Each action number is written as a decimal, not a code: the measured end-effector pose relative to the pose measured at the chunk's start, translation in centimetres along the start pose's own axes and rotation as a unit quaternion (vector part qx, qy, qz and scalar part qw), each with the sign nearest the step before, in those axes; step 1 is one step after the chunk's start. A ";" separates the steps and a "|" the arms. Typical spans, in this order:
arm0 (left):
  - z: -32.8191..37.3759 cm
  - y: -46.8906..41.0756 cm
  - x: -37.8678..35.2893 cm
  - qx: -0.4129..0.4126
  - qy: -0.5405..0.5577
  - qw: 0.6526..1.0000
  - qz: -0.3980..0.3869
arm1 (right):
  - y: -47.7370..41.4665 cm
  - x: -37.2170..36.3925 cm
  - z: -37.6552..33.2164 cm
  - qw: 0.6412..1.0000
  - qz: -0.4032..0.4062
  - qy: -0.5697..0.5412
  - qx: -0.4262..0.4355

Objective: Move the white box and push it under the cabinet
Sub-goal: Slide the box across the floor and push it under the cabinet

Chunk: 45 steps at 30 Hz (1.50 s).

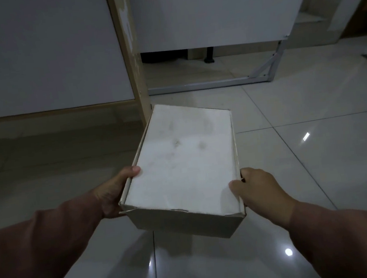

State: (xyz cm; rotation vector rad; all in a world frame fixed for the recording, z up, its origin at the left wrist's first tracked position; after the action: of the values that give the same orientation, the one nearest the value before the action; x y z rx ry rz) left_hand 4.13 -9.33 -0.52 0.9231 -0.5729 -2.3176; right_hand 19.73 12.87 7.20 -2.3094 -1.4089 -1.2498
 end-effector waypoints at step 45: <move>-4.8 6.4 22.6 -0.016 0.112 0.949 0.295 | -9.2 -21.4 -10.2 0.992 -0.119 -0.045 0.011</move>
State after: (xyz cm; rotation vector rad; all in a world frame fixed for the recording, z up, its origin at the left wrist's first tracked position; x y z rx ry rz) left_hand -3.64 -29.49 -10.84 0.8430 -0.6115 -1.6584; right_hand 2.18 -1.56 -4.26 -2.2626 -1.7643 -1.1938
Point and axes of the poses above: each hand's wrist, its own y-axis away from the middle knuckle, its own x-axis out of the back of the hand, z = x × y, the point moved 9 cm from there along -y, towards the middle knuckle, and after that the axes turned 1 degree about y, right-handed, at the moved point
